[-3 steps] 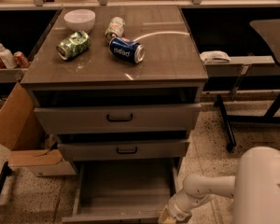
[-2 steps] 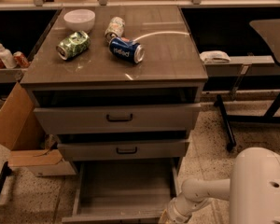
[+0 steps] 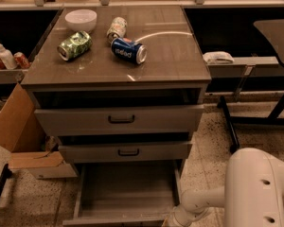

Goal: Close bottom drawer

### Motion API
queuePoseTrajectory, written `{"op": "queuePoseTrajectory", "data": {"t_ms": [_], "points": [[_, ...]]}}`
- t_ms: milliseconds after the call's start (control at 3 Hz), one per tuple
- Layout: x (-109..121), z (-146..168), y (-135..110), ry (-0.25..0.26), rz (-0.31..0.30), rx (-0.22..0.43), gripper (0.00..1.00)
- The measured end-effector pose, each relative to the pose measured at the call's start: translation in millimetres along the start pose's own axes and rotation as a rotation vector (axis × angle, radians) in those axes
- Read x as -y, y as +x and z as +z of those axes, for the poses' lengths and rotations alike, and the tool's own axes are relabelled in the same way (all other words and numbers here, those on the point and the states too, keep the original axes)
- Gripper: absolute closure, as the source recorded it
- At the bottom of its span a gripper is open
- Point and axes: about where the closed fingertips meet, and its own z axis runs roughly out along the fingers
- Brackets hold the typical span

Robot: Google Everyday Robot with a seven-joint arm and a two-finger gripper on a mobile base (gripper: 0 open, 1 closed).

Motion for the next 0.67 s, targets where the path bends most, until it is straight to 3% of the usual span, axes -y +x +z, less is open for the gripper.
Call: {"op": "queuePoseTrajectory", "data": {"t_ms": [667], "points": [[21.4, 22.0, -7.5, 0.054, 0.003, 0.047, 1.00]]}}
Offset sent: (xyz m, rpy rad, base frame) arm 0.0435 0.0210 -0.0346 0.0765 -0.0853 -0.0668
